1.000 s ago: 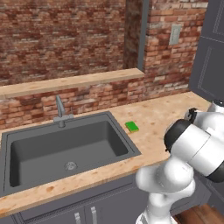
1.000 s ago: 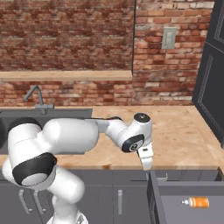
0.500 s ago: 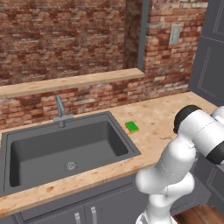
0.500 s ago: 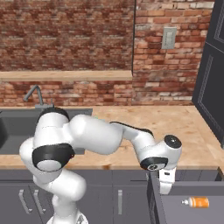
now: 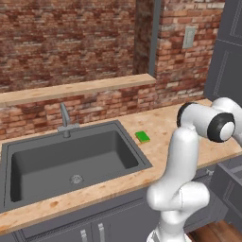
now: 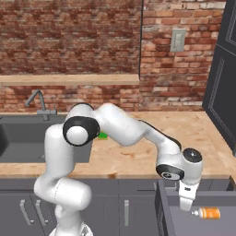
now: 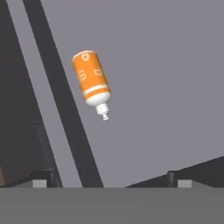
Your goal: Restock the sink supplies by placing the sponge and soap dispenser on the counter and next to the sink. Make sure the soap dispenser is upright.
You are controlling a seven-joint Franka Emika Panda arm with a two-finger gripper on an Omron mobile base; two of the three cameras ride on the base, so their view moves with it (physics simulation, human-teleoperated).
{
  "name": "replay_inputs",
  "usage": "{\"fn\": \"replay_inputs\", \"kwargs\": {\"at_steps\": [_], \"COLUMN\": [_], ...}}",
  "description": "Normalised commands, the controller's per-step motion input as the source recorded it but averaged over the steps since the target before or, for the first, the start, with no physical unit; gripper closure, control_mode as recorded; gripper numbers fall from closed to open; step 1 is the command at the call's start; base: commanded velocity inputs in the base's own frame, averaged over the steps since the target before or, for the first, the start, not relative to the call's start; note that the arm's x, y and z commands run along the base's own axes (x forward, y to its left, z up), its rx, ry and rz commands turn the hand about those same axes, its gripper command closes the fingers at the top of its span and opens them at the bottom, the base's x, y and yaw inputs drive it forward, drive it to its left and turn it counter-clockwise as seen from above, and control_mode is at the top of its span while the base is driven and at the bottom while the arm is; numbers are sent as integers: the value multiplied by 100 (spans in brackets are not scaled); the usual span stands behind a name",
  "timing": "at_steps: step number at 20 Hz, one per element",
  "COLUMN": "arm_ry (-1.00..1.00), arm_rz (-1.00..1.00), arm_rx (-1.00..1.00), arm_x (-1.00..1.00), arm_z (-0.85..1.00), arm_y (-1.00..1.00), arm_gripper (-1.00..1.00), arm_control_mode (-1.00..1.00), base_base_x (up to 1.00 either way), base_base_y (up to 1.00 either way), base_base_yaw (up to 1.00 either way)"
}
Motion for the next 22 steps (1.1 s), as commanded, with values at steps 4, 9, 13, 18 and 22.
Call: {"fn": "replay_inputs", "kwargs": {"at_steps": [4, 9, 13, 18, 22], "arm_ry": [0, -4, -1, 0, 1], "arm_rz": [-10, -1, 0, 0, 1], "arm_rx": [0, 0, 4, 5, 0], "arm_x": [0, 0, 0, 1, 13], "arm_z": [-43, -31, 0, -6, -26], "arm_y": [-52, -36, -56, -18, 0], "arm_gripper": [-100, -100, -100, -100, -100], "arm_control_mode": [-100, -100, -100, -100, -100], "base_base_x": [0, 0, 0, 0, 0], "base_base_y": [0, 0, 0, 0, 0], "base_base_yaw": [0, 0, 0, 0, 0]}}
